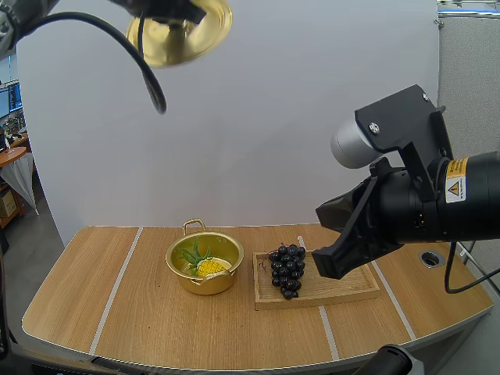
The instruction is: Open the pot, put the pineapple inside, and close it
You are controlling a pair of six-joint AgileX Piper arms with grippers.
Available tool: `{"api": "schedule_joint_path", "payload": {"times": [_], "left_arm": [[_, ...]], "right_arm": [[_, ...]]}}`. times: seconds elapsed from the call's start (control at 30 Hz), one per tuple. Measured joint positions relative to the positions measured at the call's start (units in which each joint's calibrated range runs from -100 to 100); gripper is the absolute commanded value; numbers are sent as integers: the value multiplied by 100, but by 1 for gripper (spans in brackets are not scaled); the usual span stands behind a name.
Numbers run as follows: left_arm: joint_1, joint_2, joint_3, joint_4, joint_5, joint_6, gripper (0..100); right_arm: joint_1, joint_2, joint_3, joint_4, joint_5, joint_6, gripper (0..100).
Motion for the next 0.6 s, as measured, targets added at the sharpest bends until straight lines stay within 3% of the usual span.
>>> {"api": "schedule_joint_path", "payload": {"times": [0.1, 0.6], "left_arm": [[0, 105, 557, -112, 648, 26, 0], [0, 223, 3107, -526, 462, 880, 0]], "right_arm": [[0, -22, 0, -176, 0, 0, 0], [-9, -22, 0, -294, 0, 0, 0]]}}
